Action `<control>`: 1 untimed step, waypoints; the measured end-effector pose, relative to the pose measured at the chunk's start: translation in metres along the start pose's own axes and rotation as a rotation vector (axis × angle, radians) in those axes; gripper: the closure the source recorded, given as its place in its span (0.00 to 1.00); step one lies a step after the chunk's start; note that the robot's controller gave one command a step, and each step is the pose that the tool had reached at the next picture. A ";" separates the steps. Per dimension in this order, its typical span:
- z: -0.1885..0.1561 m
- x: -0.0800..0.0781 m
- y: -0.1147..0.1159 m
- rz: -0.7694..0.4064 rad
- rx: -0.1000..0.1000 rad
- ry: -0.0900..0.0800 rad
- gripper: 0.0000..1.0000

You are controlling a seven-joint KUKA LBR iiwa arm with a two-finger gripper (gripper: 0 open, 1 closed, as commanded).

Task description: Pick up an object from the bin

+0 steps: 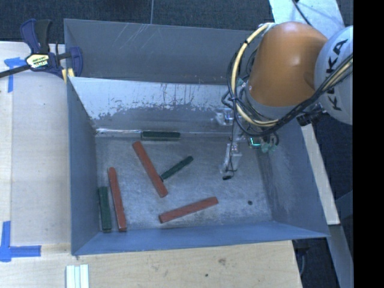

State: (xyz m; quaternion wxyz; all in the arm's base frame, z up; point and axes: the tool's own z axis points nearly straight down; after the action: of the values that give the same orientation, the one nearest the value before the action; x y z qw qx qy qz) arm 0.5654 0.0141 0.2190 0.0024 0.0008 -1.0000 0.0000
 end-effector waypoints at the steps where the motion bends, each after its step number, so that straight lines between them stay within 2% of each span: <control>1: 0.152 -0.028 0.044 -0.403 0.000 -0.002 0.00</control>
Offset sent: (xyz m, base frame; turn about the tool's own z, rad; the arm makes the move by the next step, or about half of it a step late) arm 0.0281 0.0442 -0.1490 -0.4033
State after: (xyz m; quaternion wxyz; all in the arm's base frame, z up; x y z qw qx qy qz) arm 0.5930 0.0582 0.0674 0.0012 0.2007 -0.9796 -0.0006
